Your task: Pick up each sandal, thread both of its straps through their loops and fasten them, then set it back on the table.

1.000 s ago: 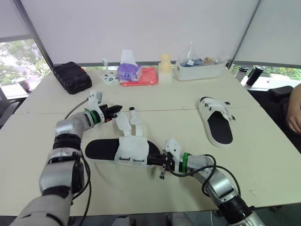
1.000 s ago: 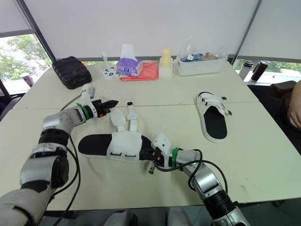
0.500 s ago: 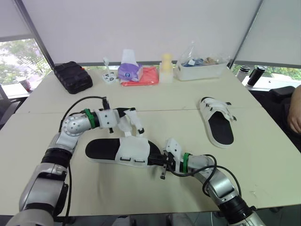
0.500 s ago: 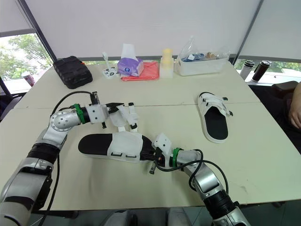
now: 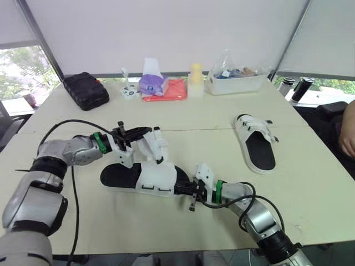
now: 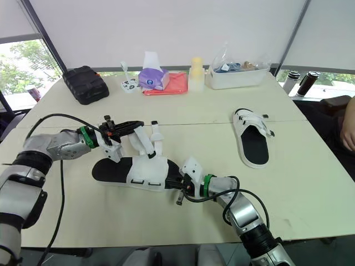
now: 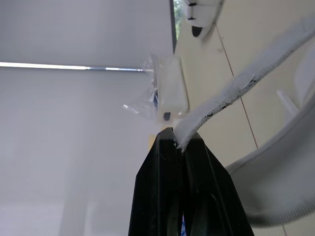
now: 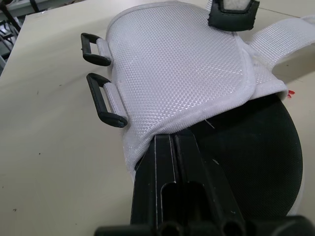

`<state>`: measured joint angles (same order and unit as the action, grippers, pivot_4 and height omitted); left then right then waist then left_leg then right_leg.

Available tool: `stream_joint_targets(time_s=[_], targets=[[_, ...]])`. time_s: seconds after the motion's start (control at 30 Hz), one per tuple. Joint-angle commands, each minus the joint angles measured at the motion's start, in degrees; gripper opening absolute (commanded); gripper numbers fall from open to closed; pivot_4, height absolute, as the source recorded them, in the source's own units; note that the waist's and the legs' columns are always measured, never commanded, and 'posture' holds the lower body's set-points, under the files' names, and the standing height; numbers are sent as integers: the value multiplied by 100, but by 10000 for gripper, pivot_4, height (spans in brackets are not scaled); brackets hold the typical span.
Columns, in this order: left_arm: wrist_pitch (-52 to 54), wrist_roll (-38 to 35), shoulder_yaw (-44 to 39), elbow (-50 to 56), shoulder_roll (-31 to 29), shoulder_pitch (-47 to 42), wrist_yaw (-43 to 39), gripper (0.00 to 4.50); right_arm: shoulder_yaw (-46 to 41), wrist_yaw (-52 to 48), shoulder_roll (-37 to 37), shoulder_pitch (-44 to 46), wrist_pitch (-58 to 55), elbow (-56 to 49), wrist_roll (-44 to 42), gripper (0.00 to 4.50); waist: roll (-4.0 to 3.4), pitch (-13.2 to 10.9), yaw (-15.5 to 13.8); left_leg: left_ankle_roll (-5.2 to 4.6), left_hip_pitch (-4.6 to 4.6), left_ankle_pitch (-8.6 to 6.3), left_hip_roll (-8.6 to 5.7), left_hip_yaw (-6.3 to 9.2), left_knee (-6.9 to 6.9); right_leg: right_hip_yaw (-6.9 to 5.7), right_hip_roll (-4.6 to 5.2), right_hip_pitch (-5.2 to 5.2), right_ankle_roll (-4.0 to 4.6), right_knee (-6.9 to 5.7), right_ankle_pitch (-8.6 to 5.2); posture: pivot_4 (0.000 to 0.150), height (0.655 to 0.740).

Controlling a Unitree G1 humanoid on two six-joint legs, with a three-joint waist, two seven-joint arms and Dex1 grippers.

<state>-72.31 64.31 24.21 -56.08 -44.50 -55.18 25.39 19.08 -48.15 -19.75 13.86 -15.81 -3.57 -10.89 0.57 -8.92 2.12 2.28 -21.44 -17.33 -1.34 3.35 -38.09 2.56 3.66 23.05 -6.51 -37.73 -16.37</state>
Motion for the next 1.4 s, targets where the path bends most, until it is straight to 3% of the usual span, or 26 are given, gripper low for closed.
stream_joint_targets(time_s=[0.03, 0.27, 0.33, 0.43, 0.5, 0.57, 0.63, 0.67, 0.73, 0.87, 0.93, 1.03, 1.13, 1.4], targets=[[167, 812, 712, 116, -126, -165, 1221, 8941, -13, 160, -60, -105, -116, 268, 181, 0, 0, 0, -1, 0, 0, 0, 0, 0, 0, 0, 0, 0, 0, 0, 0, 1500, 7400], [639, 1329, 1482, -80, -245, -401, 2723, 44577, -16, 142, -37, -37, -109, 348, 176, 0, 17, -6, 4, 0, 0, 0, 0, 2, 0, -3, -1, 0, 0, -2, 0, 1500, 7400], [681, 1021, 1396, -346, -284, -431, 2569, 44901, -8, 126, -40, -23, -92, 382, 182, 0, 17, -6, 13, 0, 0, 0, 0, 1, 0, -3, -1, 0, 0, -3, 0, 1500, 7400], [190, -330, 841, -1175, -274, -365, 1065, 44901, 18, 129, -23, -5, -55, 442, 195, 0, 18, -6, 26, 0, 2, 0, 0, 0, 0, -3, -2, 0, 0, -4, 0, 1500, 7400], [-76, -1400, 364, -1771, -194, -297, -473, 44901, 34, 132, -1, 26, -23, 512, 198, 0, 19, -6, 27, 0, 1, 0, 2, 0, 0, -5, -3, 1, 0, -4, 0, 1500, 7400], [243, -2848, -521, -2205, 68, -183, -2555, 44901, 46, 129, 17, 43, 8, 563, 194, 0, 18, -6, 24, 0, 1, 0, 2, -2, 0, -6, -3, 1, 0, -4, 0, 1500, 7400], [1865, -4780, -1607, -1717, 454, 80, -4917, 44901, 60, 120, 47, 68, 39, 626, 189, 0, 18, -5, 23, 0, 4, 1, 3, -4, -2, -10, -2, -5, 1, -6, 0, 1500, 7400], [3403, -5722, -2078, -1040, 627, 248, -5921, 44901, 70, 112, 66, 83, 55, 664, 188, 0, 20, -6, 25, 0, 6, 1, 4, -4, -5, -14, -2, -10, 2, -8, 0, 1500, 7400], [6473, -7130, -2555, 808, 758, 693, -7019, 44901, 91, 91, 97, 106, 88, 728, 187, 0, 25, -10, 61, -1, 8, 1, 15, 5, -8, -20, -5, -17, 6, -10, 2, 1500, 7400], [11807, -9312, -3068, 3754, 694, 1131, -7188, 44901, 152, 77, 162, 142, 111, 806, 201, 0, 28, -10, 174, -1, 2, 0, 33, 22, -7, -13, -10, -5, 11, -22, -1, 1500, 7400], [13590, -10031, -3478, 4176, 749, 998, -6923, 44901, 169, 85, 183, 153, 106, 815, 205, 0, 28, -9, 187, -1, 5, 0, 31, 26, -8, -12, -9, -7, 12, -24, -1, 1500, 7400], [15453, -10497, -4211, 4071, 985, 579, -6401, 44901, 168, 85, 197, 149, 120, 841, 213, 0, 28, -9, 185, -1, 22, 0, 20, 26, -8, -12, -12, -17, 11, -29, -1, 1500, 7400], [16369, -10744, -4512, 3631, 1065, 266, -5972, 44901, 157, 102, 204, 130, 138, 859, 215, 0, 28, -9, 184, -1, 36, 0, 17, 29, -7, -13, -16, -29, 12, -29, -1, 1500, 7400], [16481, -11301, -4746, 2729, 1572, 107, -4533, 44901, 153, 181, 302, 137, 169, 905, 226, 0, 31, -8, 160, 6, 41, 3, 26, 29, -3, -8, -2, -28, 13, -27, -1, 1500, 7400]])
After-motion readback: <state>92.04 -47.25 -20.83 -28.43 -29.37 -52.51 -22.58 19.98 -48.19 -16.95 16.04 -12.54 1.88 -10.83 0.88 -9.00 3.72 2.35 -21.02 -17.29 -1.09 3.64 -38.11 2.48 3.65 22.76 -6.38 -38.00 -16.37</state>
